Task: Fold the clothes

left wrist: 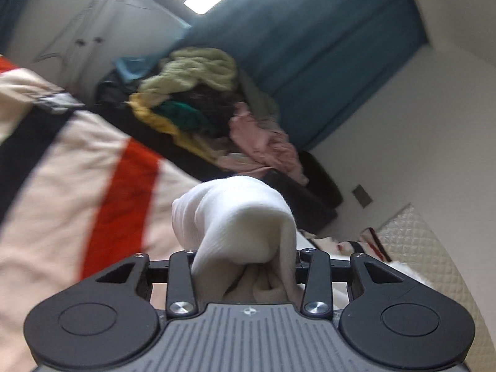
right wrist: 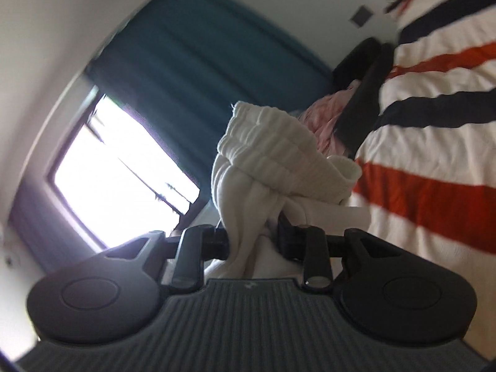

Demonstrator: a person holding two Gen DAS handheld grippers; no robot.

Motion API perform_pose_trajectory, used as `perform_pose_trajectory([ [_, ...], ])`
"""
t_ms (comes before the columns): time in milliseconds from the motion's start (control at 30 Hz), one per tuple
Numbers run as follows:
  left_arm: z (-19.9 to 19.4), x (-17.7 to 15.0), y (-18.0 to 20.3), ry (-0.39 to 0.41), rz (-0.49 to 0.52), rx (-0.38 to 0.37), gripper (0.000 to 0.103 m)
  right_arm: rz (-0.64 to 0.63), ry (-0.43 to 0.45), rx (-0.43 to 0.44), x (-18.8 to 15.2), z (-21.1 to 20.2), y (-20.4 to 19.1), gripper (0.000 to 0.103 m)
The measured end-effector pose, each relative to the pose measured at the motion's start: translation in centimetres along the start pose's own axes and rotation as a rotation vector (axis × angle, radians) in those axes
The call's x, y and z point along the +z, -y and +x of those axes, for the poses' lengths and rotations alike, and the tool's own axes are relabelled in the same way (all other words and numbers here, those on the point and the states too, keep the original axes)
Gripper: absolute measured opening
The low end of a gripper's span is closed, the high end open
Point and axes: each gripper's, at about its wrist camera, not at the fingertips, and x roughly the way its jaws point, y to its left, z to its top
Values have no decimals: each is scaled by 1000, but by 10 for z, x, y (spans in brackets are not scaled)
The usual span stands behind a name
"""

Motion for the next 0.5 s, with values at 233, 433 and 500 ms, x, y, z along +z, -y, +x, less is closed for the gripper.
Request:
perform_pose_trajectory([
  [233, 92, -30, 12, -63, 114, -2, 41, 75, 151, -131, 5, 16, 62, 31],
  [433, 115, -68, -11, -131, 199, 38, 41, 238, 115, -316, -54, -9, 97, 31],
  [500, 110, -78, -24, -161, 238, 57, 44, 289, 90, -377, -69, -17, 105, 32],
])
